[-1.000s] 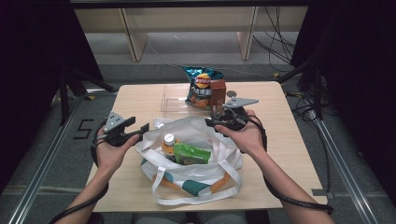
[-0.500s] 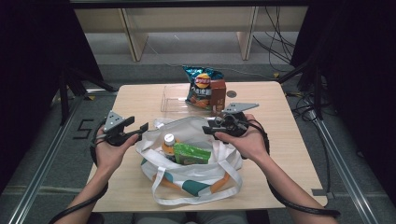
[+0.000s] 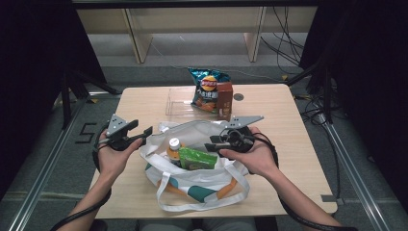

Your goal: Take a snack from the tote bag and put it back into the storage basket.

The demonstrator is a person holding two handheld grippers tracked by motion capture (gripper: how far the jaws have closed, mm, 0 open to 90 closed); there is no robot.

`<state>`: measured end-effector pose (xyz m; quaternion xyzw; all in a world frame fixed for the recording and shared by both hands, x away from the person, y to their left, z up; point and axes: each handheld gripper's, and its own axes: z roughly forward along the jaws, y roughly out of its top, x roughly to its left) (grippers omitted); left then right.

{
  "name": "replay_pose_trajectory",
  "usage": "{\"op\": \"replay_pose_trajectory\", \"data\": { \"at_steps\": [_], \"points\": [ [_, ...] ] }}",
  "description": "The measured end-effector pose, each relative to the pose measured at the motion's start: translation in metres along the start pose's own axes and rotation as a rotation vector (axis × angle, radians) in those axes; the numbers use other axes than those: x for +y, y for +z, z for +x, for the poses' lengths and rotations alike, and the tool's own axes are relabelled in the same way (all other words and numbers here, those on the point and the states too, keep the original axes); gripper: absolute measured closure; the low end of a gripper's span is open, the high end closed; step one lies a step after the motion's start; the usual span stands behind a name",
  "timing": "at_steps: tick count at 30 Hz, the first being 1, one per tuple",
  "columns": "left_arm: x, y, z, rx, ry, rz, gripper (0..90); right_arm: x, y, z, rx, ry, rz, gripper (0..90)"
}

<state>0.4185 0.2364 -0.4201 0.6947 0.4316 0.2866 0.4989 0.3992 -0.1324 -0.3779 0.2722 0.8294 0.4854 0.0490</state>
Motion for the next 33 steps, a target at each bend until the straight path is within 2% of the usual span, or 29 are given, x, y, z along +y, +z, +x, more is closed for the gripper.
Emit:
{"op": "replay_pose_trajectory", "data": {
  "at_steps": [3,4,5,6,11,12,13,16,18,19,21,22,23,24,27,32,33],
  "points": [
    [0.0,0.0,0.0,-0.001,0.001,-0.002,34.7,0.0,0.001,0.003,-0.006,-0.014,0.02,61.4],
    [0.0,0.0,0.0,0.0,0.003,0.0,34.7,-0.001,0.003,0.004,0.005,-0.018,0.004,61.3],
    [0.0,0.0,-0.001,-0.002,0.001,0.0,34.7,0.0,0.002,0.005,0.001,-0.023,0.023,61.2],
    [0.0,0.0,-0.001,-0.002,0.001,0.001,34.7,-0.001,0.004,0.006,0.024,-0.04,0.012,61.1],
    [0.0,0.001,-0.001,-0.001,0.002,0.001,34.8,-0.003,0.007,0.01,0.047,-0.035,0.045,60.3],
    [0.0,0.001,0.0,-0.002,0.002,0.0,34.7,-0.004,0.008,0.009,0.043,-0.053,0.04,60.2],
    [0.0,0.001,0.0,-0.001,0.003,0.002,34.7,-0.005,0.009,0.011,0.054,-0.037,0.054,60.1],
    [0.0,0.001,0.0,-0.003,0.003,-0.001,34.7,-0.008,0.012,0.011,0.062,-0.05,0.091,59.7],
    [0.0,0.001,-0.001,-0.001,0.003,0.002,34.8,-0.009,0.014,0.01,0.065,-0.085,0.107,60.0],
    [0.0,0.001,-0.001,-0.002,0.005,0.002,34.8,-0.01,0.014,0.012,0.066,-0.063,0.118,60.2],
    [0.0,0.001,-0.001,-0.003,0.004,0.003,34.7,-0.011,0.016,0.013,0.082,-0.069,0.132,60.6],
    [0.0,0.001,-0.001,-0.003,0.004,0.005,34.7,-0.011,0.016,0.012,0.073,-0.09,0.14,60.8],
    [0.0,0.002,-0.001,-0.007,0.003,0.001,34.7,-0.011,0.017,0.013,0.078,-0.089,0.137,61.5],
    [0.0,0.001,-0.001,-0.003,0.007,0.006,34.7,-0.011,0.017,0.011,0.08,-0.114,0.152,62.0],
    [0.0,0.001,-0.001,-0.004,0.008,0.005,34.7,-0.013,0.019,0.011,0.086,-0.121,0.177,64.7],
    [0.0,0.001,0.001,0.001,0.002,0.004,34.7,-0.017,0.022,0.011,0.066,-0.145,0.201,73.4],
    [0.0,0.001,0.001,0.003,-0.001,0.003,34.7,-0.017,0.021,0.011,0.059,-0.17,0.207,76.1]
  ]
}}
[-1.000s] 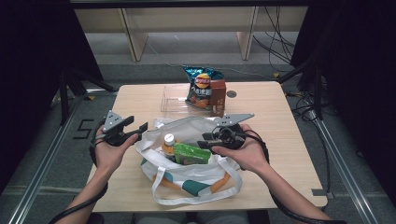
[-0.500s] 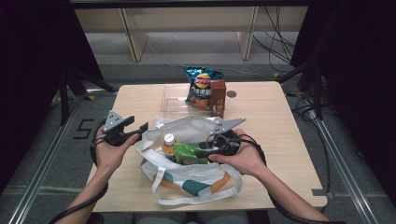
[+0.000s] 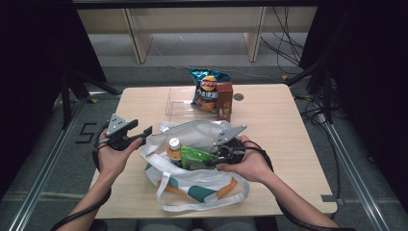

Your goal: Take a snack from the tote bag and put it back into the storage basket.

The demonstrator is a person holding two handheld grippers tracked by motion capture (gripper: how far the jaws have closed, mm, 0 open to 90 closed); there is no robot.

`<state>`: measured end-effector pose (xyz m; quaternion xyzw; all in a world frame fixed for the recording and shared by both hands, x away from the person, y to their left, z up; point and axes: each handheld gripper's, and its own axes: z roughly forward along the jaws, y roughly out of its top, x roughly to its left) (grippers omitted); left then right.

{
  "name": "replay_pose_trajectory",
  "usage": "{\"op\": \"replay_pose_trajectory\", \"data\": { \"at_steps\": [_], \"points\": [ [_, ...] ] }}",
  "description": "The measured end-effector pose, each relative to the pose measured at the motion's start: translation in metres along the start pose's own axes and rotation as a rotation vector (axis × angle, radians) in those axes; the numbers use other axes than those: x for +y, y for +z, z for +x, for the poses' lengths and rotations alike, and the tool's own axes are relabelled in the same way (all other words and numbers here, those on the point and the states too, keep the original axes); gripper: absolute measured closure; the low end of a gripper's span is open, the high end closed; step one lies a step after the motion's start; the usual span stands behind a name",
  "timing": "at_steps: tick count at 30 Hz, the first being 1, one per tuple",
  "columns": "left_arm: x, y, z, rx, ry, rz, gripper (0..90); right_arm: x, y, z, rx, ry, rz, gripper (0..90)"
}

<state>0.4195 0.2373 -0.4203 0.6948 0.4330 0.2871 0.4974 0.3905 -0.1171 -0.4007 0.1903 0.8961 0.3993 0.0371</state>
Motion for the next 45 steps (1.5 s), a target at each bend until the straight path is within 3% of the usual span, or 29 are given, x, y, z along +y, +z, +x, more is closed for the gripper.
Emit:
{"op": "replay_pose_trajectory", "data": {
  "at_steps": [3,4,10,13,16,20,22,24,30,34,37,38,43,45],
  "points": [
    [0.0,0.0,0.0,0.001,-0.001,-0.001,34.7,0.0,-0.003,0.0,-0.029,-0.01,-0.013,84.2],
    [0.0,0.0,0.0,0.001,-0.001,0.0,34.7,0.0,-0.004,-0.001,-0.027,-0.037,-0.008,86.0],
    [0.0,0.001,0.0,-0.006,0.0,-0.002,34.7,0.0,-0.006,-0.002,-0.056,-0.067,-0.016,89.6],
    [0.0,0.001,0.0,-0.001,0.001,0.002,34.7,0.001,-0.009,-0.001,-0.073,-0.059,-0.032,90.0],
    [-0.001,0.001,0.0,-0.002,0.001,0.003,34.7,0.003,-0.012,-0.002,-0.083,-0.08,-0.056,90.0],
    [-0.001,0.001,0.0,-0.001,-0.002,0.002,34.8,0.005,-0.017,-0.001,-0.087,-0.063,-0.066,90.0],
    [0.0,0.001,0.0,-0.001,-0.002,0.001,34.8,0.007,-0.02,-0.003,-0.096,-0.084,-0.091,90.0],
    [-0.001,0.001,0.0,-0.001,-0.002,0.002,34.7,0.008,-0.023,-0.002,-0.104,-0.063,-0.092,90.0],
    [0.0,0.001,0.0,0.0,-0.006,0.0,34.7,0.011,-0.03,-0.005,-0.12,-0.088,-0.125,90.0],
    [0.0,0.001,0.0,0.0,-0.006,-0.001,34.7,0.013,-0.037,-0.005,-0.136,-0.071,-0.139,90.0],
    [0.0,0.001,0.0,-0.001,-0.006,-0.002,34.7,0.014,-0.041,-0.008,-0.15,-0.086,-0.156,90.0],
    [0.0,0.001,0.0,0.0,-0.006,-0.002,34.7,0.014,-0.043,-0.007,-0.16,-0.063,-0.163,90.0],
    [0.0,0.001,0.0,0.0,-0.008,-0.004,34.7,0.016,-0.047,-0.01,-0.171,-0.09,-0.18,90.0],
    [0.0,0.001,0.0,0.001,-0.007,-0.004,34.7,0.017,-0.048,-0.011,-0.167,-0.078,-0.184,90.0]
  ]
}}
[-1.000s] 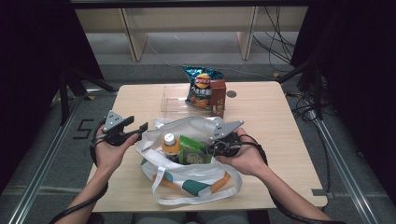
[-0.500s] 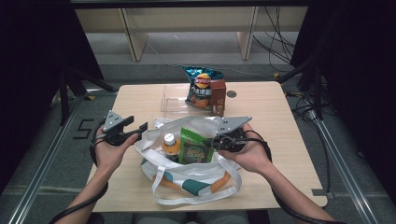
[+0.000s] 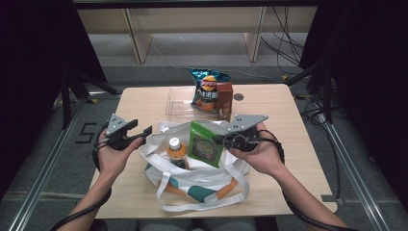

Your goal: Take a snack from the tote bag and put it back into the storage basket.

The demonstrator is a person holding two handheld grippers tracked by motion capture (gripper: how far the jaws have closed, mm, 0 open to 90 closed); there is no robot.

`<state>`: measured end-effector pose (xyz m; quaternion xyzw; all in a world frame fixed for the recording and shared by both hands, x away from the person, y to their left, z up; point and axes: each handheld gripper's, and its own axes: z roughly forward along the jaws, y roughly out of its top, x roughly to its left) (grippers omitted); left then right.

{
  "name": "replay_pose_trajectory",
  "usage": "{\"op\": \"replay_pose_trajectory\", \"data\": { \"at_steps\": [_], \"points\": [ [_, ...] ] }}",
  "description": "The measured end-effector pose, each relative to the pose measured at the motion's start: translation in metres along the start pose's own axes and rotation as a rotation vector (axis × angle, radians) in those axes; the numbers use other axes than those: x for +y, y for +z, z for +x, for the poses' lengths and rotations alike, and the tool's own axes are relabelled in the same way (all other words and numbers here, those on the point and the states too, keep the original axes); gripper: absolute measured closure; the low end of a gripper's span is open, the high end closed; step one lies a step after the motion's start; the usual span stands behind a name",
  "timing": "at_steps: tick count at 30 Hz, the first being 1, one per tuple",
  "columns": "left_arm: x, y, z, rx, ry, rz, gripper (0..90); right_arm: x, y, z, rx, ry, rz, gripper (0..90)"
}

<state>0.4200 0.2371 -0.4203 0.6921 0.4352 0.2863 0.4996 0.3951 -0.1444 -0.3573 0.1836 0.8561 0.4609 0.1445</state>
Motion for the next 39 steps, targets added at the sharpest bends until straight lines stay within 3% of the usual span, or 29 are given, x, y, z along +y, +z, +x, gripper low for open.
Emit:
{"op": "replay_pose_trajectory", "data": {
  "at_steps": [11,14,15,21,28,29,39],
  "points": [
    [0.0,0.0,0.0,0.002,-0.003,0.001,34.7,0.011,-0.007,-0.005,-0.029,-0.021,-0.049,90.0],
    [0.0,-0.001,0.0,0.006,0.002,-0.009,35.0,0.012,-0.008,-0.006,-0.031,-0.001,-0.048,90.0],
    [0.001,-0.001,0.0,0.006,0.001,-0.011,35.0,0.012,-0.008,-0.009,-0.041,-0.024,-0.054,90.0],
    [0.0,-0.001,0.0,0.007,0.001,-0.007,34.9,0.014,-0.01,-0.012,-0.032,0.004,-0.045,90.0],
    [0.0,-0.001,0.0,0.006,0.001,-0.005,34.9,0.018,-0.011,-0.016,-0.048,-0.027,-0.071,90.0],
    [0.0,-0.001,0.0,0.006,0.0,-0.006,34.9,0.018,-0.011,-0.016,-0.054,-0.009,-0.073,90.0],
    [0.0,-0.001,0.0,0.008,0.002,-0.004,34.9,0.022,-0.014,-0.017,-0.059,-0.005,-0.097,90.0]
  ]
}}
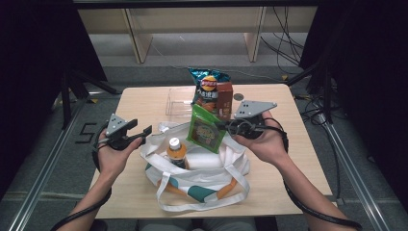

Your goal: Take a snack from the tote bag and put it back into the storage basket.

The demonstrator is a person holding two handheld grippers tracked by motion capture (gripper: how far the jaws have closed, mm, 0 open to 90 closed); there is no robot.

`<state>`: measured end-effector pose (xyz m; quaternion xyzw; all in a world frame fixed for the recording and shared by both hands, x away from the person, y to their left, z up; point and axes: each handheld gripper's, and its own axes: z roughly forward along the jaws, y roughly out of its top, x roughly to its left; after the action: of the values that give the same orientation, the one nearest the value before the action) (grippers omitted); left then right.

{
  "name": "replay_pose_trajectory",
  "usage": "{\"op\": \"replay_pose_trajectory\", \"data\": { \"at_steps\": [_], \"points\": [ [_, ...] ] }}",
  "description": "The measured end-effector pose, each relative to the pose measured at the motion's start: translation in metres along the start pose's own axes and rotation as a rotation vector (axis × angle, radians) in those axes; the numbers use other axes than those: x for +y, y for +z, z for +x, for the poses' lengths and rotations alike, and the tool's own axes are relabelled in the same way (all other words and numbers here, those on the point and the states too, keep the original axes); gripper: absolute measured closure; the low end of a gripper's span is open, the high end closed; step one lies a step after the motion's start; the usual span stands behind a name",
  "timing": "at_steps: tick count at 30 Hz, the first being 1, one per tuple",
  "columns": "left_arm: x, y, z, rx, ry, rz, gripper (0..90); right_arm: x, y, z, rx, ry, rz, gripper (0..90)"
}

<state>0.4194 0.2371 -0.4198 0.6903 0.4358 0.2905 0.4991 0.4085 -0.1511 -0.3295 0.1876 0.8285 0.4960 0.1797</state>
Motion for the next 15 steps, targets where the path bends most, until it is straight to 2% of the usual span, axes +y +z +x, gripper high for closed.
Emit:
{"op": "replay_pose_trajectory", "data": {
  "at_steps": [3,6,9,12,13,15],
  "points": [
    [0.0004,-0.0002,-0.0001,0.001,0.001,-0.003,34.9,0.0013,-0.0011,-0.0024,0.0,-0.018,-0.003,90.0],
    [0.0003,0.0,-0.0003,-0.001,0.0,-0.004,34.9,0.002,-0.0014,-0.0018,-0.008,0.001,-0.019,90.0],
    [0.0003,0.0,-0.0004,-0.001,0.0,-0.004,34.9,0.0034,-0.0028,-0.0047,-0.007,-0.01,-0.017,90.0],
    [0.0005,0.0,-0.0004,-0.001,0.001,-0.004,34.9,0.0038,-0.0024,-0.0052,-0.015,0.002,-0.032,90.0],
    [0.0005,0.0,-0.0004,-0.001,0.0,-0.004,34.9,0.0043,-0.0034,-0.0059,-0.004,0.005,-0.027,90.0],
    [0.0004,0.0,-0.0004,-0.001,0.0,-0.004,34.9,0.0047,-0.0037,-0.0073,-0.01,-0.009,-0.036,90.0]
  ]
}}
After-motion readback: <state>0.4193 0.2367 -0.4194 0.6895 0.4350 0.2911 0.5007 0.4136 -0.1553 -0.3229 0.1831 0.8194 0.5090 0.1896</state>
